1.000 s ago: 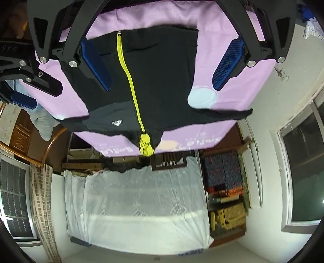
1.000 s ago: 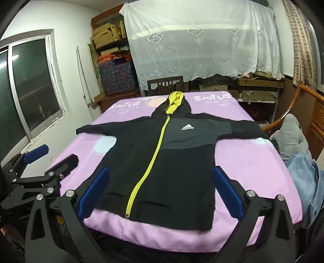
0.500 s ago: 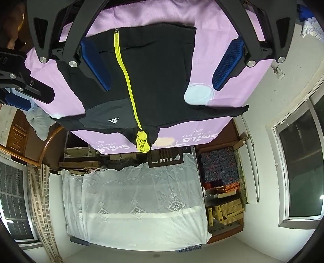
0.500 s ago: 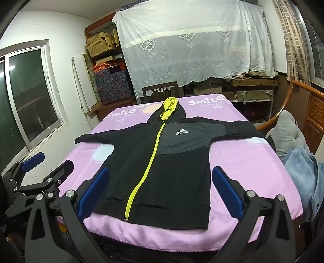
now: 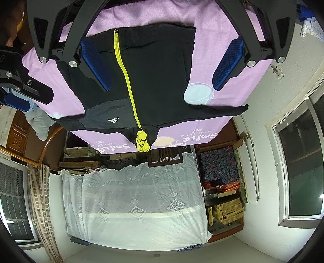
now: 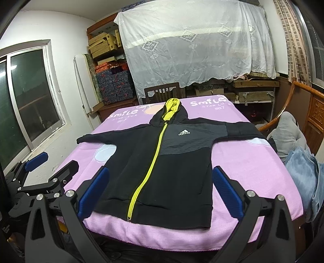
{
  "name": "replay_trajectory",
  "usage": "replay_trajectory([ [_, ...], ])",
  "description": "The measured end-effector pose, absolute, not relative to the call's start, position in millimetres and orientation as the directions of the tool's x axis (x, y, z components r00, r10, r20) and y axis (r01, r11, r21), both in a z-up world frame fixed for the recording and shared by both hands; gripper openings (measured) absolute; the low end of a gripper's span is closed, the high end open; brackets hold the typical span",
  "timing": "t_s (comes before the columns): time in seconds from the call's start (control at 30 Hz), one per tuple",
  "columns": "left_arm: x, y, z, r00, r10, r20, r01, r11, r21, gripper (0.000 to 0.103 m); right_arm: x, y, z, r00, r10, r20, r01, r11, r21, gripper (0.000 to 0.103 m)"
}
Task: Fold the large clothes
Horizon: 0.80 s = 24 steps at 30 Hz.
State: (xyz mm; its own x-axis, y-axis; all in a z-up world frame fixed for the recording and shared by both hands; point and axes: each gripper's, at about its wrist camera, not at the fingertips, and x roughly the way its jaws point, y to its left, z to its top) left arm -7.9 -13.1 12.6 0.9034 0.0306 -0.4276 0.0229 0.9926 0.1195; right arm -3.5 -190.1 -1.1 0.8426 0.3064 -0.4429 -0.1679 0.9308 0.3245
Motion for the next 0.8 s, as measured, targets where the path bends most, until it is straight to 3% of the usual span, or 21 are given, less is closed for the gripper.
replay_trajectory([
  [0.8,-15.1,-10.5,9.0,0.902,0.029,-0.43,0.026,0.992,0.121,0.1,-5.0,-183.4,2.3,0.838,0.308,-0.45,-0.165,0.93,0.329,0.099],
])
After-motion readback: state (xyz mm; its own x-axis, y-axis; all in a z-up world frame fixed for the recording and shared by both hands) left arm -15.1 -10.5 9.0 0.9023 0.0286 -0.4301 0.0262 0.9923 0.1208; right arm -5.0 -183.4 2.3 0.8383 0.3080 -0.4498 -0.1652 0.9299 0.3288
